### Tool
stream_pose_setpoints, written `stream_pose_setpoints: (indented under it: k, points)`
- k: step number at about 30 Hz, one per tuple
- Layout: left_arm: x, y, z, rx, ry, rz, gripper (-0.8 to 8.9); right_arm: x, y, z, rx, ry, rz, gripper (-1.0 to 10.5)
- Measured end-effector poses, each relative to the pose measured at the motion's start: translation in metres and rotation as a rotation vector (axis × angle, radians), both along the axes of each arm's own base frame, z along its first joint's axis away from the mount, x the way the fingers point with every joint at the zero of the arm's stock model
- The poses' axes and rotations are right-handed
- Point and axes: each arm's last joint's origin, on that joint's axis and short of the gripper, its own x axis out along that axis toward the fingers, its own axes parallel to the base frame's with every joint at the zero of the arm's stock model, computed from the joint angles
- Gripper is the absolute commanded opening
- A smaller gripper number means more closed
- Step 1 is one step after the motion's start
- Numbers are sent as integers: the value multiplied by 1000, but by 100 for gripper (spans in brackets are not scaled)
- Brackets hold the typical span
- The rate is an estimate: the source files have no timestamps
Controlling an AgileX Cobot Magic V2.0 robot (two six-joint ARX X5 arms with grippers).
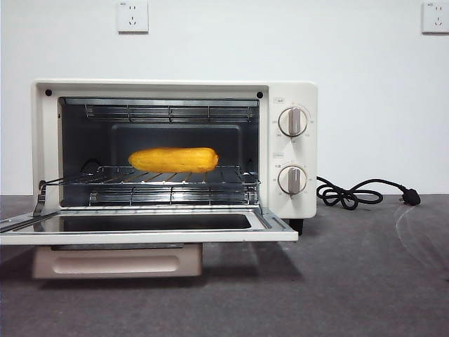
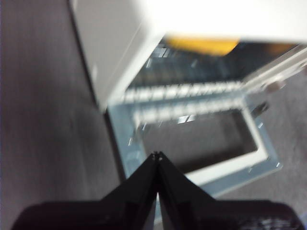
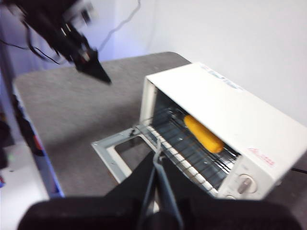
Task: Take the corn from the table,put the corn in the oven
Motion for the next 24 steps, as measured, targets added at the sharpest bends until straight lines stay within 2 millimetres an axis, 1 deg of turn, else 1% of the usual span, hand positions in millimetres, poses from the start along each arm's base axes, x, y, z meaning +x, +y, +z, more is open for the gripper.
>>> stream_pose_setpoints:
  k: [3, 5, 6, 9, 13, 18, 24]
  points:
    - [5, 1, -34, -30, 109, 2, -9, 2, -2, 1, -3, 30, 36, -16]
    - [7, 2, -53, -44, 158, 4, -9, 4, 0, 0, -25, 52, 58, -16]
    - [8, 3, -61, -50, 176, 8, -9, 5, 1, -1, -43, 67, 68, -16]
    - [14, 6, -78, -68, 222, 23, -9, 10, 5, -6, -109, 127, 77, -16]
    - [26, 10, -87, -78, 226, 38, -9, 21, 16, -16, -201, 227, 50, -16]
    - [38, 13, -94, -83, 211, 55, -8, 44, 34, -28, -255, 367, 55, -16]
    - [46, 16, -106, -93, 241, 65, -9, 79, 39, -38, -267, 486, 48, -16]
